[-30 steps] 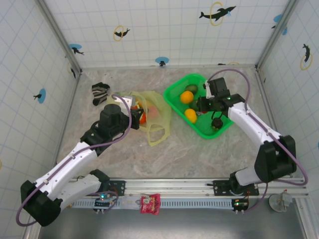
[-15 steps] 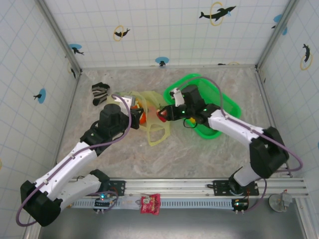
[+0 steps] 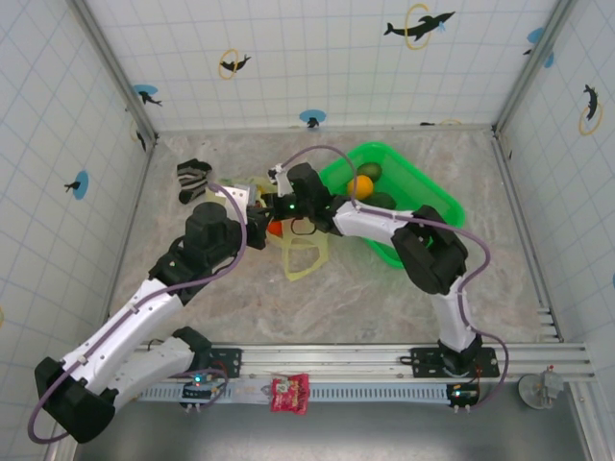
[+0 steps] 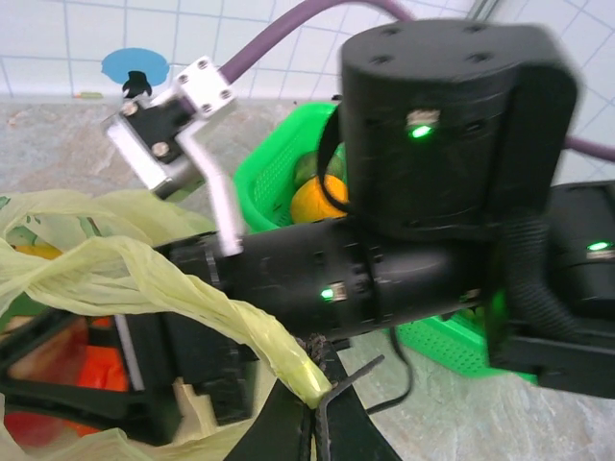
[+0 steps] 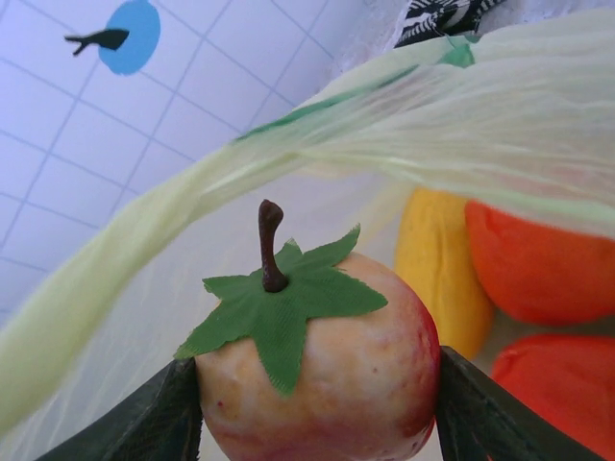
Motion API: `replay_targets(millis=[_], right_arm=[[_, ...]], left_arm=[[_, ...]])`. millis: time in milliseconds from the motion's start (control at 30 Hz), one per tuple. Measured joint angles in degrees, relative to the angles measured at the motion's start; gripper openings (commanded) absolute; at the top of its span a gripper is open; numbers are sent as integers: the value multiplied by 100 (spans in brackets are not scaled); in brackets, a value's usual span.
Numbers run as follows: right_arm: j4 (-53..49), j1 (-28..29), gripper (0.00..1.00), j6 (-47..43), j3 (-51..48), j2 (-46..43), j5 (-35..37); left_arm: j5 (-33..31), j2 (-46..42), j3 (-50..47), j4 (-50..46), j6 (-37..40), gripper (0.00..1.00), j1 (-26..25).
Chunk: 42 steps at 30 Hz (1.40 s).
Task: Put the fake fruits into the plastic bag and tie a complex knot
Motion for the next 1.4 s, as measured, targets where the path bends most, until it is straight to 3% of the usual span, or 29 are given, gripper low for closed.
replay_targets(millis=[67, 133, 267, 333, 433, 600, 833, 1000, 1133, 1233, 1400], right_arm=[[164, 0, 85, 142, 116, 216, 50], [184, 0, 86, 146, 120, 267, 173], [323, -13, 79, 79, -11, 166, 273], [365, -37, 68, 31, -302, -31, 280], [459, -94, 40, -39, -907, -487, 227], [599, -273, 5, -168, -1895, -1443, 92], [350, -470, 6, -706, -2935, -3021, 332], [-321, -916, 34, -1056, -3488, -4232, 879], [-1408, -1207, 43, -1123, -3501, -4782, 1700], [-2549, -1220, 45, -745, -3473, -4977, 2535], [-4629, -1283, 46, 822, -3471, -5431, 3910]], left_arm=[[-11, -2, 0, -2, 2, 0, 0], [-15, -2, 0, -4, 2, 0, 0], [-20, -2, 0, -4, 2, 0, 0], [-20, -2, 0, -4, 0, 0, 0], [-35, 0, 0, -2, 2, 0, 0], [-37, 28, 0, 0, 2, 0, 0], [-35, 149, 0, 35, -17, 0, 0], [-37, 149, 0, 50, -66, 0, 0], [-37, 151, 0, 48, -85, 0, 0], [-37, 153, 0, 48, -85, 0, 0], [-31, 214, 0, 109, -83, 0, 0]])
